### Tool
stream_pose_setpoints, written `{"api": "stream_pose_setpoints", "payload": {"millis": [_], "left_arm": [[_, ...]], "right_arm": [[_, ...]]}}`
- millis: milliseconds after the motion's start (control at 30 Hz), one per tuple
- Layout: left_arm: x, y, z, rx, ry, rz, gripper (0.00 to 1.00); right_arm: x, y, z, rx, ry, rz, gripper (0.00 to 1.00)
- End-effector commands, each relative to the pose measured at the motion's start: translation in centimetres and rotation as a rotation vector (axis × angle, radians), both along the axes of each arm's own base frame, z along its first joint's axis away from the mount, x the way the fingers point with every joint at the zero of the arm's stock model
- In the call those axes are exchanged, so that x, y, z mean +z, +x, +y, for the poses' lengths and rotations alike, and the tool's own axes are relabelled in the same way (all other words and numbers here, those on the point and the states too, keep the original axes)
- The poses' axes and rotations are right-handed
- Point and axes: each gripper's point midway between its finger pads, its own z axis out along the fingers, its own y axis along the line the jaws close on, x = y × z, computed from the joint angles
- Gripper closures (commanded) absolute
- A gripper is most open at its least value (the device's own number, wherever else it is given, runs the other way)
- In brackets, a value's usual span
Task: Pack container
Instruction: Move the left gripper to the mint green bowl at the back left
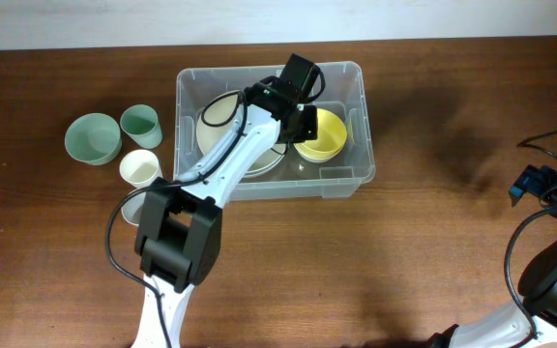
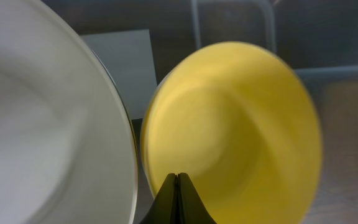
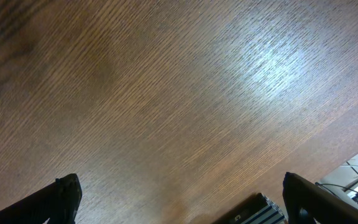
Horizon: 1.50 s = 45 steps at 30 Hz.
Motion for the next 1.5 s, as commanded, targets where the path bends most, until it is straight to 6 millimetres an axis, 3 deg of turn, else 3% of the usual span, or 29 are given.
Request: {"api": "stream_pose_setpoints", "payload": {"millis": [0,267,367,600,633,700,767,800,833,867,900,1100,1300,1467], "left_arm": [[-1.2,0.1,0.0,-0.005,0.004,0.021,0.98],[-0.9,0.3,0.2,-0.021,0.009,0.011,0.98],[0.1,0.9,-0.1,-0.066,0.013,-0.025,0.98],[7.3,3.4,-0.2,-0.089,0.036,-0.184,0.79],[8.6,3.8,0.0,-0.095,0.043,-0.210,0.74],[11.0,4.3,0.4,-0.116,0.052,-0.259,0.54],[13.5,4.9,1.7,-0.092,0.077,-0.303,0.44],[14.7,5.2,2.9,-0.060,0.103,-0.324,0.34],[15.9,5.4,4.5,-0.025,0.133,-0.340,0.16],[16.8,5.5,5.9,0.006,0.160,-0.349,0.04],[17.8,5.5,7.7,0.042,0.190,-0.354,0.02],[20.3,3.6,19.7,0.351,0.257,-0.248,0.01],[19.2,0.6,32.5,0.683,0.276,-0.080,0.01],[17.1,-0.6,38.7,0.806,0.206,0.021,0.01]], "right_arm": [[0.9,0.1,-0.4,-0.007,-0.026,-0.021,0.01],[0.9,0.1,-0.4,-0.007,-0.026,-0.020,0.01],[0.9,0.1,-0.4,-0.007,-0.026,-0.020,0.01],[0.9,0.1,-0.4,-0.007,-0.026,-0.021,0.01],[0.9,0.1,-0.4,-0.007,-0.026,-0.021,0.01],[0.9,0.1,-0.4,-0.007,-0.026,-0.020,0.01],[0.9,0.1,-0.4,-0.007,-0.026,-0.021,0.01],[0.9,0.1,-0.4,-0.007,-0.026,-0.021,0.01],[0.9,0.1,-0.4,-0.007,-0.026,-0.021,0.01],[0.9,0.1,-0.4,-0.007,-0.026,-0.021,0.01],[0.9,0.1,-0.4,-0.007,-0.026,-0.020,0.01],[0.9,0.1,-0.4,-0.007,-0.026,-0.020,0.01],[0.9,0.1,-0.4,-0.007,-0.026,-0.020,0.01],[0.9,0.1,-0.4,-0.007,-0.026,-0.021,0.01]]}}
